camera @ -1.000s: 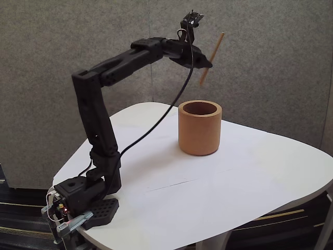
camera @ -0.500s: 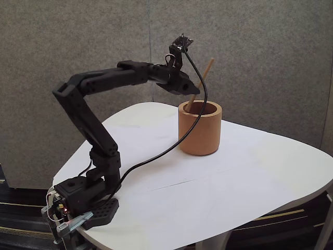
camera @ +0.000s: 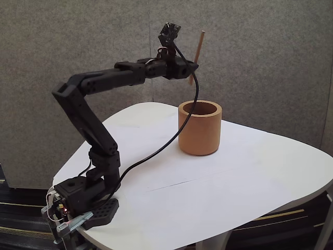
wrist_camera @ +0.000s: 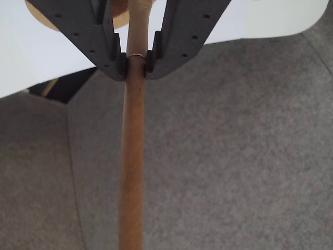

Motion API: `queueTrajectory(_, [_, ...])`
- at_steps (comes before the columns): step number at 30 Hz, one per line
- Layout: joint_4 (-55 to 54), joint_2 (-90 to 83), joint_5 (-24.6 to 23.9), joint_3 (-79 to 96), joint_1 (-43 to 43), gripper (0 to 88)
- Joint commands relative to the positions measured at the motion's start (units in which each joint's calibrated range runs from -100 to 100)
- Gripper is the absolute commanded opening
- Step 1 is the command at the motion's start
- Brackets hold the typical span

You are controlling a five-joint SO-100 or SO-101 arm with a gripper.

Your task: Grab the pen and put it in the pen holder.

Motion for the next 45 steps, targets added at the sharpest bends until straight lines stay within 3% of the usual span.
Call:
queueTrajectory(1, [-4.7,-2.2,0.3,-1.1,0.2,0.6])
queueTrajectory(20, [-6.9,-2.2,0.2,16.6,4.7,0.6])
queueTrajectory(45, [-13.8,0.0,0.2,16.2,4.0,0.6])
